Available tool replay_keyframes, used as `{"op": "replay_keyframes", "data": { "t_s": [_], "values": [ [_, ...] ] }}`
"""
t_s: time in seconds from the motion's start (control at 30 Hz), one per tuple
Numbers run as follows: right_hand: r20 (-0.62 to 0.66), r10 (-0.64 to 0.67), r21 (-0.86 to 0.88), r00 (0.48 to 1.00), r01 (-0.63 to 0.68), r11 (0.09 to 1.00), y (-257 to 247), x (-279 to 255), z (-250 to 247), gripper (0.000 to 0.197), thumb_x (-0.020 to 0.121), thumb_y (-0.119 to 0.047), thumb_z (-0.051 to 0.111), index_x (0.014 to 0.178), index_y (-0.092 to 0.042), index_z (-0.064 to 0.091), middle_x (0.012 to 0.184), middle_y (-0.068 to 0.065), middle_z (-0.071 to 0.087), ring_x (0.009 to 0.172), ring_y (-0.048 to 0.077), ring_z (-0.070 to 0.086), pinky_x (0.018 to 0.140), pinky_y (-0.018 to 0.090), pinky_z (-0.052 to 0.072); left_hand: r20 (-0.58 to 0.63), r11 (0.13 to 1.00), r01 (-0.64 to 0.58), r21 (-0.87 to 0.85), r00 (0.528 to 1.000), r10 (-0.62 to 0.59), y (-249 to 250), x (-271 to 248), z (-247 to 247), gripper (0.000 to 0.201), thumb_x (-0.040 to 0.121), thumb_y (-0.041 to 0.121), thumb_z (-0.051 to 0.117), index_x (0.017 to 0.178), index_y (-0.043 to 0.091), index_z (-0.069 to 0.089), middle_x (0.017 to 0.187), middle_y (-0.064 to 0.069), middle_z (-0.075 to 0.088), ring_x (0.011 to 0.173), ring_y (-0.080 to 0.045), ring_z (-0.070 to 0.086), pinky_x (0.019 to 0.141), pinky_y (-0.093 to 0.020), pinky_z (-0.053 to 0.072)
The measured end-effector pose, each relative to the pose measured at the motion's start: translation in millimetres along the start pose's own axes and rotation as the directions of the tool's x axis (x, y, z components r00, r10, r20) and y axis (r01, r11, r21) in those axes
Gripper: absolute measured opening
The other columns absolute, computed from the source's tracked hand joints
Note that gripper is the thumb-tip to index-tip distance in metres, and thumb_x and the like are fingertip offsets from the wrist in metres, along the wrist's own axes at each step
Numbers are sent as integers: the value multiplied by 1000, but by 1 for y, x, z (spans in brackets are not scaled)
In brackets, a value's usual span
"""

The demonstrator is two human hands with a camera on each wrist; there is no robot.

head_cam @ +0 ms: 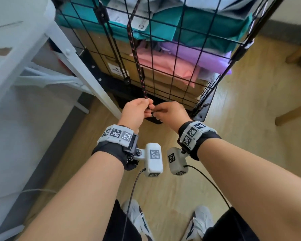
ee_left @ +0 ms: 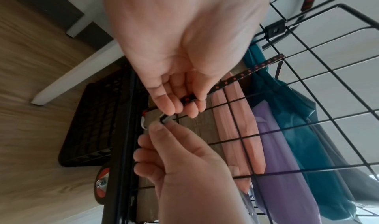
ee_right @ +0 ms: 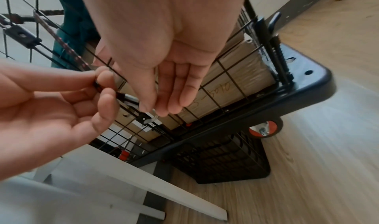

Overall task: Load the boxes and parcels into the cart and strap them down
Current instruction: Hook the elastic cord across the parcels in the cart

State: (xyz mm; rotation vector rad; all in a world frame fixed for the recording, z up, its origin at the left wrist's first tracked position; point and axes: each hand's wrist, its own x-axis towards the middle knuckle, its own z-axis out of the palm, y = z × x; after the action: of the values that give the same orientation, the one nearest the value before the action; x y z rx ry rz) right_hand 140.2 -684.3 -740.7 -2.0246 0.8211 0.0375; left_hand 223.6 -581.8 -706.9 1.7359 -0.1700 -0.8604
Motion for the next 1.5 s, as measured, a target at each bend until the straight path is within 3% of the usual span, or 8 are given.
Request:
{"op": "replay_keyframes", "data": {
  "t_s": [0.13,0.27,0.43,0.6,0.73,0.9,1.17,1.5],
  "values": [
    [-6,-85,-75,996,84,994,13,28,12,20,91,-26,61,108,-25,72,98,-4,70,93,15,63,88,33,52,-38,985,-137,106,989,142,-14,26,5,21,100,18,44,92,20,63,85,3,65,80,-11,59,82,-25,53],
    [-85,-127,-57,988,122,991,32,49,26,19,93,-27,59,109,-23,69,98,0,70,90,19,65,83,35,55,-87,906,-330,266,928,363,-32,49,11,13,96,23,54,97,17,65,90,1,68,82,-8,65,76,-18,54],
    [-201,-162,-152,966,133,979,43,51,32,20,92,-25,55,110,-21,64,87,-6,58,87,17,57,71,24,41,-171,859,-391,330,870,462,-41,60,21,20,95,24,55,104,10,66,87,-1,69,78,-8,69,63,-9,49],
    [-241,-161,-168,957,123,978,39,44,24,24,90,-23,56,113,-20,65,100,2,67,95,21,60,79,28,47,-85,845,-423,327,877,472,-34,55,21,20,97,13,50,108,11,66,91,-3,67,82,-11,68,77,-19,56],
    [-292,-121,-14,949,122,992,41,40,23,16,88,-25,65,103,-21,69,92,-5,65,91,15,62,80,27,50,-56,819,-441,368,868,493,-32,57,15,20,95,9,52,110,10,67,97,-5,68,85,-15,70,82,-26,56],
    [-392,-62,52,918,89,995,52,36,32,5,85,-27,69,88,-23,69,87,-1,70,84,17,66,81,37,56,-73,820,-452,351,860,505,-33,61,23,7,88,9,63,90,16,60,83,-8,70,79,-20,70,82,-40,57],
    [-581,40,146,813,56,988,65,30,32,20,90,-24,63,108,-18,72,101,1,72,96,18,65,90,36,52,-72,834,-453,316,865,497,-34,68,43,4,86,14,66,89,14,63,80,-4,70,76,-16,70,80,-38,58],
    [-616,138,213,775,-6,977,68,37,25,22,91,-30,61,108,-23,74,105,0,73,99,20,65,91,36,52,-110,795,-463,392,834,540,-35,78,60,9,85,21,68,87,13,67,81,-3,70,78,-19,69,77,-38,57]
  ]
}}
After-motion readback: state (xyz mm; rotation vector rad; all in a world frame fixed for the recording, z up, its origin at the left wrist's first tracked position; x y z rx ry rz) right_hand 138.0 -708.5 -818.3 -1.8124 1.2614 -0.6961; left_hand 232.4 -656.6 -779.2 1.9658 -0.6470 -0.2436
